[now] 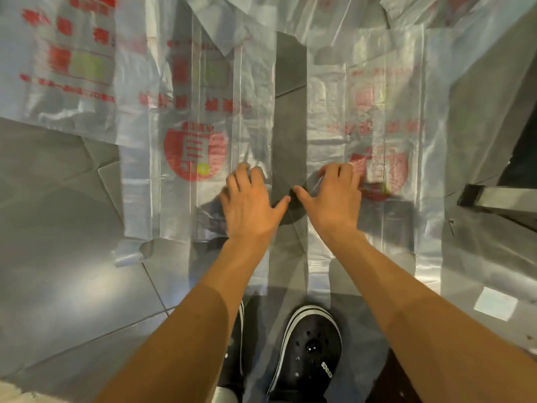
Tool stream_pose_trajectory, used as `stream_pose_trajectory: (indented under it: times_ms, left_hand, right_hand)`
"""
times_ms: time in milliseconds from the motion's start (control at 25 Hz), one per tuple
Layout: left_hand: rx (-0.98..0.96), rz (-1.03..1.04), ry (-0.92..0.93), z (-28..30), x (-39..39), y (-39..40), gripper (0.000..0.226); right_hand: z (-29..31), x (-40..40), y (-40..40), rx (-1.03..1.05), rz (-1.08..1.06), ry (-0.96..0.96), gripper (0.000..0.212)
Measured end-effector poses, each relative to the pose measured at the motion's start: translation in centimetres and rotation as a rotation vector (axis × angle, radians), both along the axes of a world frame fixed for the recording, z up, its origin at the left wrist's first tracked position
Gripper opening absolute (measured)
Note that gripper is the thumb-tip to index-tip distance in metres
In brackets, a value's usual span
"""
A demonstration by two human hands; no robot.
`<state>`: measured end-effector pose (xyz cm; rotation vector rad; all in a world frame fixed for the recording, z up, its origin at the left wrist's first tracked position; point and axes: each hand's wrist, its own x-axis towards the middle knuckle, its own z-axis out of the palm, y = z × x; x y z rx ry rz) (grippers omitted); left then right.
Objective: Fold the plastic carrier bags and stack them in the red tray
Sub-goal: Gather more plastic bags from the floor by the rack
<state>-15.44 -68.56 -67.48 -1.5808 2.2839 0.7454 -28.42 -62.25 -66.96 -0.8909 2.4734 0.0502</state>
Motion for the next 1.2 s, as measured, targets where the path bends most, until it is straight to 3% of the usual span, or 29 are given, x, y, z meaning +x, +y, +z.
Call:
stream_pose_trajectory:
  times_ms: [240, 480, 680, 800, 1000, 1200]
  left_hand:
    - [-0.018, 0.049, 0.164, -0.5, 1.1, -0.8, 0.03]
    - [0.013, 0.118, 0.318, -0.2, 2.0, -2.1, 0.009]
    - [0.136, 0.172, 0.333, 2.3, 2.7, -3.6, 0.006]
    - [0.123, 0.113, 0.293, 4.6, 3.1, -4.5, 0.005]
    - [0.087, 0.076, 0.279, 10.7, 4.4, -5.9, 0.01]
    - [0.142, 0.003, 0.328, 20.6, 5.5, -7.8, 0.045]
  right_hand:
    - [-0.2, -0.8, 1.1, -0.131, 0.003, -0.054, 0.022]
    - [-0.5, -0.1, 1.3, -0.182, -0.06, -0.066, 0.016]
    - [-0.5, 0.0, 0.7, -0.058, 0.02, -0.008, 0.021]
    - [1.4, -1.0, 0.5, -0.188, -0.092, -0.121, 0.015]
    - [8.3, -3.7, 0.7, -0.385, -0.379, -0.276, 0.012]
    - [19.5, -5.2, 1.4, -0.474, -0.507, -0.384, 0.012]
